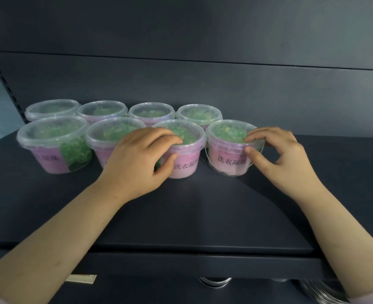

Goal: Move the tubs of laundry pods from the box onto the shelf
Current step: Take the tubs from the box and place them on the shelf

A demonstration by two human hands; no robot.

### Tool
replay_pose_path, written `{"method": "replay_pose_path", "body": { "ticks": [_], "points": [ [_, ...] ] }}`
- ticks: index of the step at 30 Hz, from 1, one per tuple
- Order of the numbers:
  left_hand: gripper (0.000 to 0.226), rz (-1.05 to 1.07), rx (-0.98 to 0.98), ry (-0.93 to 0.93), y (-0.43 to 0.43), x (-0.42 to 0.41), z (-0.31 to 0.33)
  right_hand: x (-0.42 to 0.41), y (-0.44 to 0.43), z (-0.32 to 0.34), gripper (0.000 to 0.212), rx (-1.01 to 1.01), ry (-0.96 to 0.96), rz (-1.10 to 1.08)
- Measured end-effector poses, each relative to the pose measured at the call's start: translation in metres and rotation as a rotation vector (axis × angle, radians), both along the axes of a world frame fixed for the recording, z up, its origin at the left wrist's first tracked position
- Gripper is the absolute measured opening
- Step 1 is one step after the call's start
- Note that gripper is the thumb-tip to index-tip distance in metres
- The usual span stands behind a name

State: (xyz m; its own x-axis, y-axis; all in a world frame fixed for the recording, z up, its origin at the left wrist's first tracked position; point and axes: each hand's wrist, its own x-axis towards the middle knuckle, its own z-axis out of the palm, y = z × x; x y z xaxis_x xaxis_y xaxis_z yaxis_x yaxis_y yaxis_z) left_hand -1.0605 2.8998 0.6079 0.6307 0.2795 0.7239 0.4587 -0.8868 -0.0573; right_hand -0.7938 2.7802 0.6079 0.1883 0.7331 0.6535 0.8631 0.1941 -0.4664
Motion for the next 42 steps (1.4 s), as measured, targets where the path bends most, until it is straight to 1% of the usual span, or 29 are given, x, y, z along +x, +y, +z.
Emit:
{"method": "replay_pose_path", "body": {
  "ticks": [3,5,7,9,12,16,18,21,23,25,28,31,33,36,40,42],
  "points": [
    [0.032,-0.001,-0.026,-0.006,-0.002,0.003,-0.001,-0.002,0.000,-0.001,0.033,0.023,-0.154,-0.013],
    [0.037,0.022,0.000,0.049,-0.004,0.011,-0.001,-0.004,0.003,-0.002,0.039,0.027,-0.225,0.025],
    [0.034,0.033,0.032,0.076,-0.005,0.017,-0.001,-0.005,0.006,-0.003,0.035,0.022,-0.252,0.049],
    [0.029,0.019,0.034,0.053,-0.003,0.018,-0.003,-0.003,0.008,-0.004,0.029,0.038,-0.266,0.047],
    [0.029,-0.010,0.010,0.048,-0.001,0.014,-0.005,-0.004,0.008,-0.004,0.029,0.051,-0.261,0.043],
    [0.041,0.018,-0.019,0.115,-0.012,0.007,0.005,-0.015,-0.005,0.009,0.041,-0.061,-0.265,0.017],
    [0.042,0.036,-0.023,0.079,-0.023,-0.002,0.013,-0.026,-0.023,0.020,0.041,-0.060,-0.269,-0.044],
    [0.040,0.030,-0.023,-0.049,-0.049,-0.023,0.019,-0.059,-0.064,0.027,0.033,0.041,-0.262,-0.174],
    [0.040,-0.072,-0.131,-0.170,-0.071,-0.034,0.013,-0.089,-0.093,0.021,0.028,0.134,-0.255,-0.284],
    [0.040,-0.202,-0.263,-0.291,-0.097,-0.043,0.001,-0.121,-0.121,0.006,0.027,0.203,-0.214,-0.381],
    [0.037,-0.292,-0.283,-0.359,-0.137,-0.052,-0.032,-0.164,-0.163,-0.027,0.028,0.197,-0.165,-0.484],
    [0.036,-0.398,-0.351,-0.308,-0.173,-0.058,-0.070,-0.192,-0.207,-0.064,0.030,0.132,-0.080,-0.553],
    [0.036,-0.491,-0.490,-0.246,-0.197,-0.058,-0.094,-0.205,-0.236,-0.087,0.027,0.093,0.056,-0.594],
    [0.038,-0.594,-0.677,-0.156,-0.233,-0.055,-0.127,-0.217,-0.283,-0.118,0.029,0.046,0.240,-0.679],
    [0.038,-0.673,-0.773,-0.092,-0.281,-0.030,-0.159,-0.212,-0.347,-0.146,0.027,0.038,0.325,-0.799],
    [0.037,-0.711,-0.797,-0.067,-0.307,-0.010,-0.168,-0.201,-0.379,-0.157,0.027,0.056,0.416,-0.834]
  ]
}}
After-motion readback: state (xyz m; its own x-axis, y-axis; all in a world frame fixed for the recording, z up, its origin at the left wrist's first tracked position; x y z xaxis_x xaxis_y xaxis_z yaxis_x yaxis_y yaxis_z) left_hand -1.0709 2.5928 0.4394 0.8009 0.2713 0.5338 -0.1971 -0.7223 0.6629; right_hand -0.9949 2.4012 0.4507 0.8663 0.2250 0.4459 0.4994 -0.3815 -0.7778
